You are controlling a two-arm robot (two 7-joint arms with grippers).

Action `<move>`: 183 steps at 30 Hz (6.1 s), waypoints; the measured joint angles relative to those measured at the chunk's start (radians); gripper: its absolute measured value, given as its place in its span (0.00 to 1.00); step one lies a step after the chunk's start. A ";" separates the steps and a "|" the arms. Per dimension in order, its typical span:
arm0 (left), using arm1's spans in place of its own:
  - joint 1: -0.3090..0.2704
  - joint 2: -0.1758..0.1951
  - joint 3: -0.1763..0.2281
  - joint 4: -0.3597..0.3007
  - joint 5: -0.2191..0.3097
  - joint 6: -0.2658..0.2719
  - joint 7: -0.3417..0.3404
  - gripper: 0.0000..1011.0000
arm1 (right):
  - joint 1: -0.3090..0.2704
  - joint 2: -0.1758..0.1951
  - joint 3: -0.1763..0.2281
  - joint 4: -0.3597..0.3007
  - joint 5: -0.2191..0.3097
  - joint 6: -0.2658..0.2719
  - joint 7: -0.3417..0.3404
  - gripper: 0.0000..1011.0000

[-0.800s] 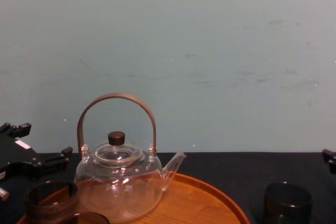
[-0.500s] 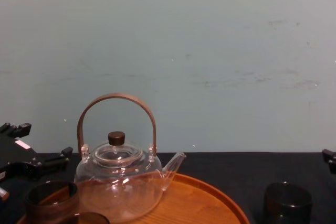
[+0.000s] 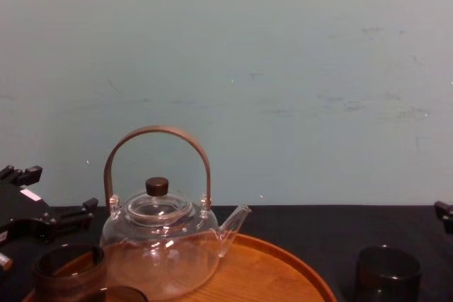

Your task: Pick up the glass from the table and place it on the tray.

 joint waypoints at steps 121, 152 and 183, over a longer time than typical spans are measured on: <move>0.000 0.000 0.000 0.000 0.000 0.000 0.000 0.99 | -0.495 -0.011 0.181 -0.435 0.020 0.069 0.238 0.99; 0.000 0.000 0.000 0.000 0.000 0.000 0.000 0.99 | -0.559 -0.079 0.247 -0.440 0.007 0.116 0.271 0.99; 0.000 0.000 0.000 0.000 0.000 0.000 0.000 0.99 | -0.555 -0.146 0.288 -0.419 -0.028 0.176 0.312 0.99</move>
